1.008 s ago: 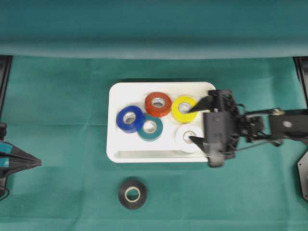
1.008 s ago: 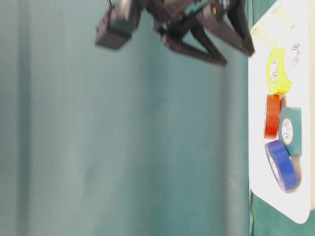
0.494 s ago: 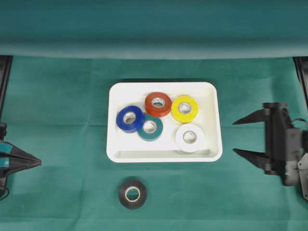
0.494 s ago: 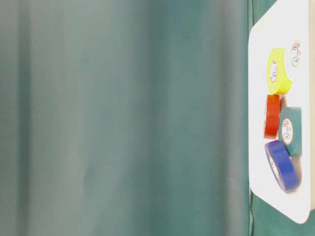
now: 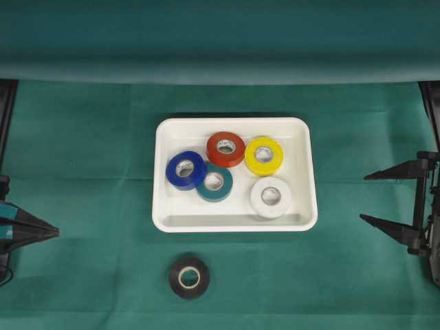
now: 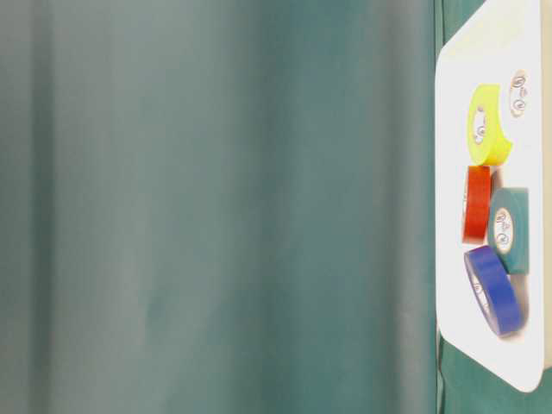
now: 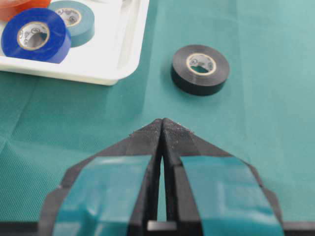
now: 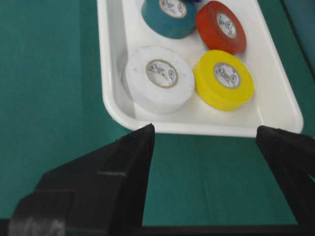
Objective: Put the tape into the white case with the right arm.
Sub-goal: 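Withdraw the right gripper to the right side of the table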
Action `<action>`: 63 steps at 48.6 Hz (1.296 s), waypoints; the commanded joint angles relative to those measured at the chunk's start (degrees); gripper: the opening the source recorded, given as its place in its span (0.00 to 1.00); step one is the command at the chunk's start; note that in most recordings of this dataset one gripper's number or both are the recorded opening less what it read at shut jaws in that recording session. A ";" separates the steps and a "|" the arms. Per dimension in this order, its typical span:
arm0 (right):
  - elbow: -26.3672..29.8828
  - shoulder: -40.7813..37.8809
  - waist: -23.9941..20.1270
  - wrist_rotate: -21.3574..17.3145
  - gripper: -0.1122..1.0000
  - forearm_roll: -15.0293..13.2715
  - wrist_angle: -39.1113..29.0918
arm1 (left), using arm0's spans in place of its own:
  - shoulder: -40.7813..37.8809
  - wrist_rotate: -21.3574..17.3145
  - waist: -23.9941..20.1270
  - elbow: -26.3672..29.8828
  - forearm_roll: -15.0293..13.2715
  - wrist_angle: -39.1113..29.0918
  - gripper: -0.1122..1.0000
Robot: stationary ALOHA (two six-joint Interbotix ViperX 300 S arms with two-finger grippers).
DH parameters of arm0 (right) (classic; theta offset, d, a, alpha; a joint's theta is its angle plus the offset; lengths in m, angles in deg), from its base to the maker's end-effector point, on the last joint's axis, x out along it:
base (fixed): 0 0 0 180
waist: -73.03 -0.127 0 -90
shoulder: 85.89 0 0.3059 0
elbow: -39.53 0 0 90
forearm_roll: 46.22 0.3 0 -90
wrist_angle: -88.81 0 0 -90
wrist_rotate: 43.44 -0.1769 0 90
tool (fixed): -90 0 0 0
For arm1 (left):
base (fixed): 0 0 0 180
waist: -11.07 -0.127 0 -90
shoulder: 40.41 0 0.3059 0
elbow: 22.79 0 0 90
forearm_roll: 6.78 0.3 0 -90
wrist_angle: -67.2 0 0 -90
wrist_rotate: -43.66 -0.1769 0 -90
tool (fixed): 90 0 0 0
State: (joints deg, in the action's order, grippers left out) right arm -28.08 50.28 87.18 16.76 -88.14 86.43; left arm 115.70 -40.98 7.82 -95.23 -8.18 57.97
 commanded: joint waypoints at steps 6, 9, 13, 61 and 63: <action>1.14 -0.79 -3.96 -0.26 0.70 0.18 0.26 | -0.53 0.00 -0.26 0.62 -0.09 0.62 0.10; 0.79 -1.14 -6.15 -0.26 0.70 0.18 0.35 | -0.44 0.00 -0.18 0.62 -0.09 0.62 0.10; 0.35 -1.49 -10.37 -0.35 0.70 0.18 0.18 | -0.44 0.00 -0.18 0.62 0.00 0.53 0.10; 2.55 -6.15 -20.21 -4.04 0.70 0.44 -5.10 | -0.53 0.00 -0.18 0.70 0.00 0.62 0.10; 3.34 -7.29 -20.21 -4.04 0.70 0.44 -5.10 | -0.53 0.00 -0.18 0.70 -0.09 0.62 0.10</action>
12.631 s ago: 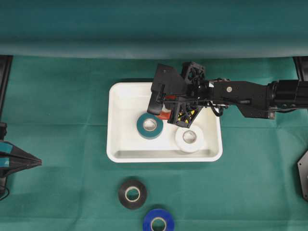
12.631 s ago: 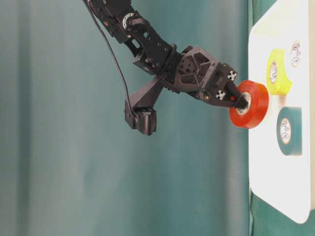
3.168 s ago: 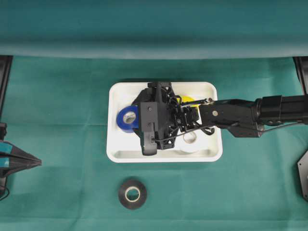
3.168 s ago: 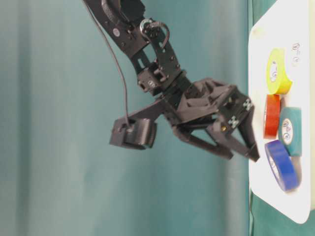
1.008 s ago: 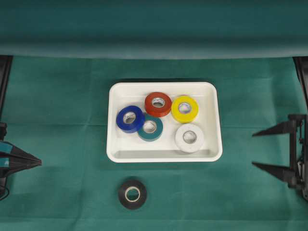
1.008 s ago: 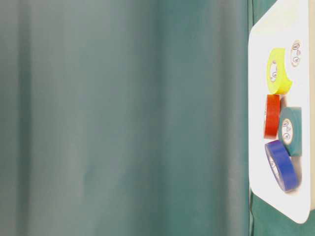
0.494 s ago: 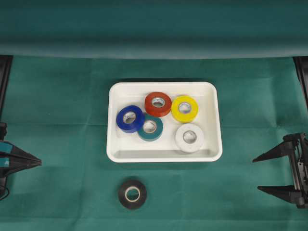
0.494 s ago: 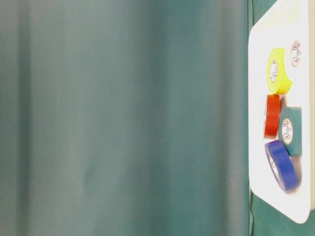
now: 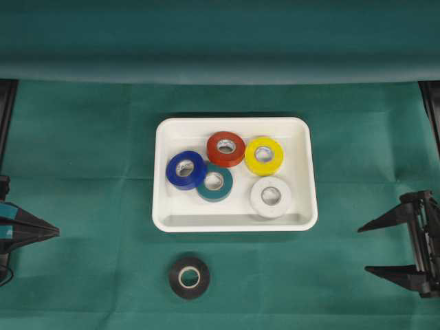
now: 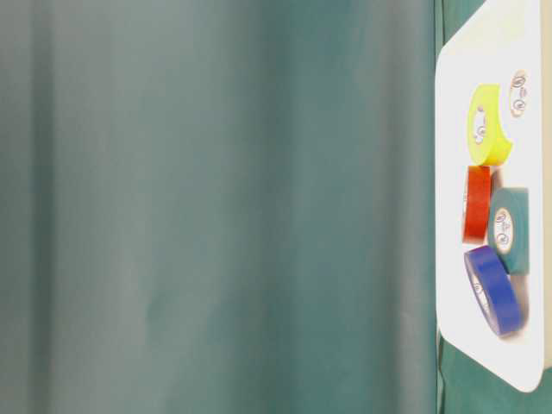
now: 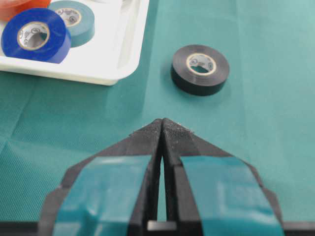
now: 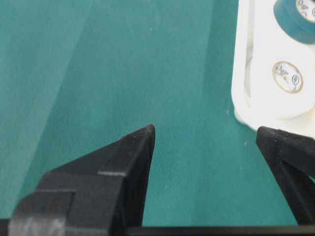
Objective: Put the tape into the white case with the right arm.
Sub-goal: 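Withdraw the right gripper to the right side of the table, then move the right gripper down onto the black tape roll and grasp it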
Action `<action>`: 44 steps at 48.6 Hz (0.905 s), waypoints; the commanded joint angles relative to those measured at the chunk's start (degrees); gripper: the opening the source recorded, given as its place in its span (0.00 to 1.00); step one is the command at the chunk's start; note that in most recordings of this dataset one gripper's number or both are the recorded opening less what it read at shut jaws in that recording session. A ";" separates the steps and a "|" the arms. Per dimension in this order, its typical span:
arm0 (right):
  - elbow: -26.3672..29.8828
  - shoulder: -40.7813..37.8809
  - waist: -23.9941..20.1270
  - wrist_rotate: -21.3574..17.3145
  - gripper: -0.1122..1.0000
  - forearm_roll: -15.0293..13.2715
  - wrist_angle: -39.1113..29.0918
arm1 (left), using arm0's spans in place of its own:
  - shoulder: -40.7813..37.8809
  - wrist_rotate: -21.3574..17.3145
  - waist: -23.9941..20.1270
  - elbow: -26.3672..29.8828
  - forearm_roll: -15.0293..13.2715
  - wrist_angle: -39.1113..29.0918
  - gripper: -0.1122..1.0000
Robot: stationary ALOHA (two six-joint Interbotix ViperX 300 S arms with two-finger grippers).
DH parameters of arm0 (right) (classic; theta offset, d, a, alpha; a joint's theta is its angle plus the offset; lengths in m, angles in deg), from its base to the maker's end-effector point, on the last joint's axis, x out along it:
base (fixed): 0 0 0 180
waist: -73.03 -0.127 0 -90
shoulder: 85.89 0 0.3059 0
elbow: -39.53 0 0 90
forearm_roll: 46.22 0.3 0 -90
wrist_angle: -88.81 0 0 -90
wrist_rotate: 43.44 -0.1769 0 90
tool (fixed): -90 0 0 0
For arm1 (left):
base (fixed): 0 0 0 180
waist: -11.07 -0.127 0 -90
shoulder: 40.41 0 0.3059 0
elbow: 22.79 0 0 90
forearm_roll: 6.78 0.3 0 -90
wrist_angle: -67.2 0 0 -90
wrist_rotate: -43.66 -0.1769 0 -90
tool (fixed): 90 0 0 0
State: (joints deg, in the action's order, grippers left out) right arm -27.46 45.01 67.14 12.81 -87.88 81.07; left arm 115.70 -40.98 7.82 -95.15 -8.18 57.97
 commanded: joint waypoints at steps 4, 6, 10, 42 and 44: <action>4.39 -4.75 -0.18 0.00 0.70 0.18 0.26 | -0.53 0.00 -0.18 0.53 -0.09 0.62 0.10; 5.54 -6.68 -0.18 -0.09 0.70 0.18 0.53 | -0.44 0.00 -0.18 0.53 0.00 0.62 0.10; 7.29 -10.11 -0.18 0.00 0.70 0.18 1.32 | -0.53 0.00 -0.18 0.62 -0.09 0.62 0.10; 27.95 -40.52 -0.79 0.00 0.70 0.18 6.86 | -0.44 0.00 -0.18 0.53 -0.09 0.62 0.10; 29.27 -41.92 -0.79 0.00 0.70 0.18 6.86 | -0.44 0.00 -0.18 0.53 0.00 0.62 0.10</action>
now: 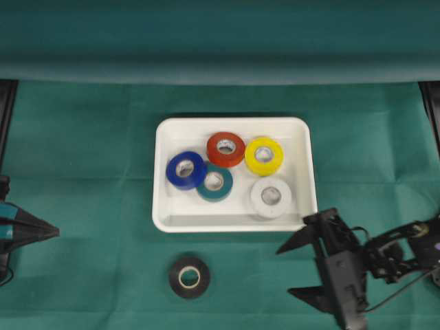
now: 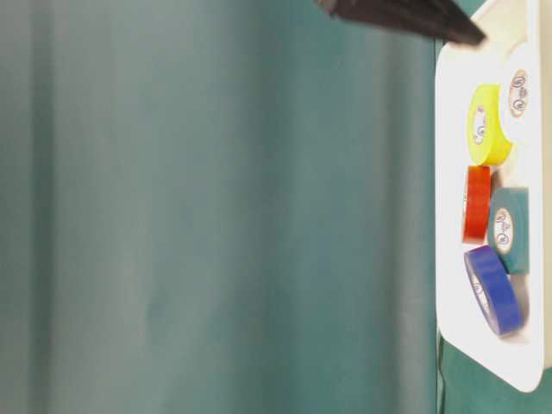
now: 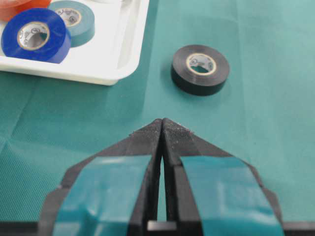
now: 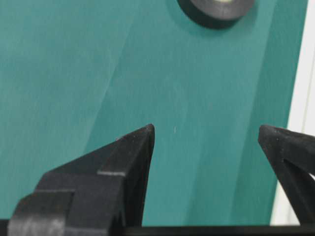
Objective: Put the tape into the white case with the right arm.
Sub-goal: 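Move the right gripper down onto the black tape roll and grasp it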
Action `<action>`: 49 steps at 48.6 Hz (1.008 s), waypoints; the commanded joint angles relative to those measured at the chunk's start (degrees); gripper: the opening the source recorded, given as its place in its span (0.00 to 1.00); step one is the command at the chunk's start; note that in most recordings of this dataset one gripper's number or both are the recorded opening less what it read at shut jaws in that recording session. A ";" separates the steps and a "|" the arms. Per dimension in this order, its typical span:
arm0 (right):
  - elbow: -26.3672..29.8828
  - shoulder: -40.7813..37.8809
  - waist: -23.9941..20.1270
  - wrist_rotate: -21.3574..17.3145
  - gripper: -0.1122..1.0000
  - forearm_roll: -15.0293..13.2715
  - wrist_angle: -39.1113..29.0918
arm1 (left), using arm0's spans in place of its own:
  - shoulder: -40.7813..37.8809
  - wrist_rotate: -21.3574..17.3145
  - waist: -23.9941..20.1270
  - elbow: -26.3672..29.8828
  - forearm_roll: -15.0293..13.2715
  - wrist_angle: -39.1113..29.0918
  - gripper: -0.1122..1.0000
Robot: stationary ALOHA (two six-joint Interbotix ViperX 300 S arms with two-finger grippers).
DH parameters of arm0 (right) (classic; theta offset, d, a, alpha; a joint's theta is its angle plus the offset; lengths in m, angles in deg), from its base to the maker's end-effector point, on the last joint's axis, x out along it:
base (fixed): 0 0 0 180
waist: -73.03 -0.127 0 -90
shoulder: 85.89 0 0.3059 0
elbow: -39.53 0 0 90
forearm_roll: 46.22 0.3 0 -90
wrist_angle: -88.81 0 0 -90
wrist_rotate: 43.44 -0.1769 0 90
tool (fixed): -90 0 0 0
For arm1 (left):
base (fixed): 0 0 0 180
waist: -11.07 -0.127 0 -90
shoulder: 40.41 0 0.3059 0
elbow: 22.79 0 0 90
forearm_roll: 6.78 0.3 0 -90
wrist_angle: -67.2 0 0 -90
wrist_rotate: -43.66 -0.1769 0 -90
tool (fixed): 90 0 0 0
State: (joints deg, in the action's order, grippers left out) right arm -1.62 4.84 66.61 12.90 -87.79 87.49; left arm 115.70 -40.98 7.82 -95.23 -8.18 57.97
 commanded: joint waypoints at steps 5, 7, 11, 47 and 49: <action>6.86 -5.63 -0.62 -0.09 0.70 0.09 0.44 | -0.44 0.00 -0.18 0.70 -0.09 0.62 0.10; 8.09 -7.03 -0.79 -0.09 0.70 0.00 0.44 | -0.44 0.00 -0.18 0.62 -0.09 0.62 0.10; 10.63 -9.76 -1.41 -0.09 0.70 0.09 0.44 | -0.44 0.00 -0.26 0.62 -0.09 0.62 0.10; 28.74 -24.08 -3.43 0.26 0.70 -0.35 -0.44 | -0.44 0.00 -0.18 0.62 -0.09 0.62 0.10; 29.36 -24.35 -3.43 0.26 0.70 -0.35 -0.97 | -0.44 0.00 -0.18 0.62 -0.09 0.53 0.10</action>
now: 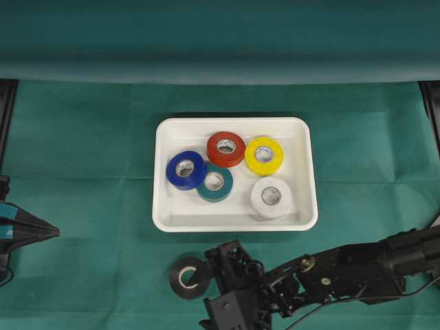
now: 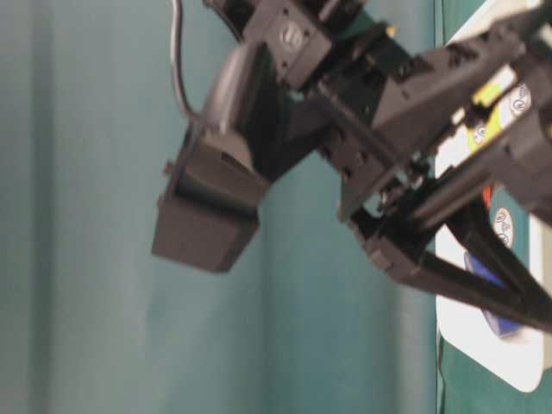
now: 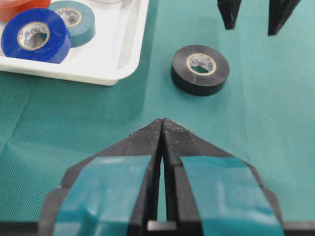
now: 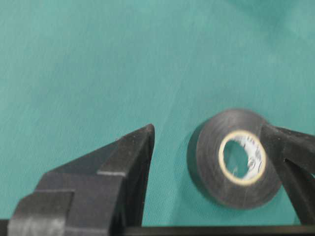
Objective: Put the tape into the white case with the right arm.
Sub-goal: 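Move the right gripper down onto the black tape roll and grasp it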
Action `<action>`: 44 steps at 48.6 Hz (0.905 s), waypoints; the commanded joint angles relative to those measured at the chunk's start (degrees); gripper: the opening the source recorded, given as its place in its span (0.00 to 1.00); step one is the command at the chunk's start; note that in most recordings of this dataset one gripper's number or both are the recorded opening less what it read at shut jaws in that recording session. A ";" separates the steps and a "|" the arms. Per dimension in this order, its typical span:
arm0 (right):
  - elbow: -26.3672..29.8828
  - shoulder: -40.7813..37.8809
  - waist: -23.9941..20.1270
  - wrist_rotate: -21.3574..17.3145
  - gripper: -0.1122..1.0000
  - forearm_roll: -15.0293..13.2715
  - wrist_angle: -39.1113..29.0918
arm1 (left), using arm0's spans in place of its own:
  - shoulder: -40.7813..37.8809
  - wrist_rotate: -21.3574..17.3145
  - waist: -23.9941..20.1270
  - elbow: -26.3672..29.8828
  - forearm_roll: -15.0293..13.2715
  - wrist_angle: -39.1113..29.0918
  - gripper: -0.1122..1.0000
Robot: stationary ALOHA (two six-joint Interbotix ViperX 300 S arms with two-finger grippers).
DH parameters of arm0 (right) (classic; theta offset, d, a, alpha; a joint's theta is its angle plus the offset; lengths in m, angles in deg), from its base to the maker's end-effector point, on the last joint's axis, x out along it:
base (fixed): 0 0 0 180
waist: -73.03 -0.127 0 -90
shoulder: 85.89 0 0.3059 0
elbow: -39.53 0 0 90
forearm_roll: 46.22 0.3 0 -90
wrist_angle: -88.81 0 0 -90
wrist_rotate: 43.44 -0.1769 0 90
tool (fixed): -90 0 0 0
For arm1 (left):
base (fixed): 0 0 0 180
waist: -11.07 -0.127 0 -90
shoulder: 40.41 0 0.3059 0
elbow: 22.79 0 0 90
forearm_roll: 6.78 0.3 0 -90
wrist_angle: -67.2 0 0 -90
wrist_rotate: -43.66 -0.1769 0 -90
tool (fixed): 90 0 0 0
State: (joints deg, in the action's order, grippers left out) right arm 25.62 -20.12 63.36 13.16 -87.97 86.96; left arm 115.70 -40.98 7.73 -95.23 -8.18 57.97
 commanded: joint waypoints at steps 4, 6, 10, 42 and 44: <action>2.99 -0.18 -0.09 0.00 0.70 -0.18 -1.76 | -0.44 0.00 -0.09 0.62 0.00 0.62 0.10; 3.34 -0.44 -0.18 -0.09 0.70 -0.18 -2.55 | -0.44 0.00 -0.09 0.62 -0.09 0.62 0.10; 3.43 -1.14 -0.09 -0.18 0.70 -0.18 -3.52 | -0.44 0.00 -0.09 0.62 -0.09 0.62 0.10; 5.19 -7.65 0.70 -0.53 0.70 -0.09 -3.69 | -0.44 0.00 -0.09 0.62 -0.09 0.62 0.10; 5.19 -8.00 0.97 -0.53 0.69 0.00 -3.69 | -0.44 0.00 -0.09 0.53 -0.09 0.62 0.10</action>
State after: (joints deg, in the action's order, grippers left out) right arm 29.58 -28.65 63.71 12.72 -88.05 83.18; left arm 115.70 -40.98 7.73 -95.23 -8.18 57.97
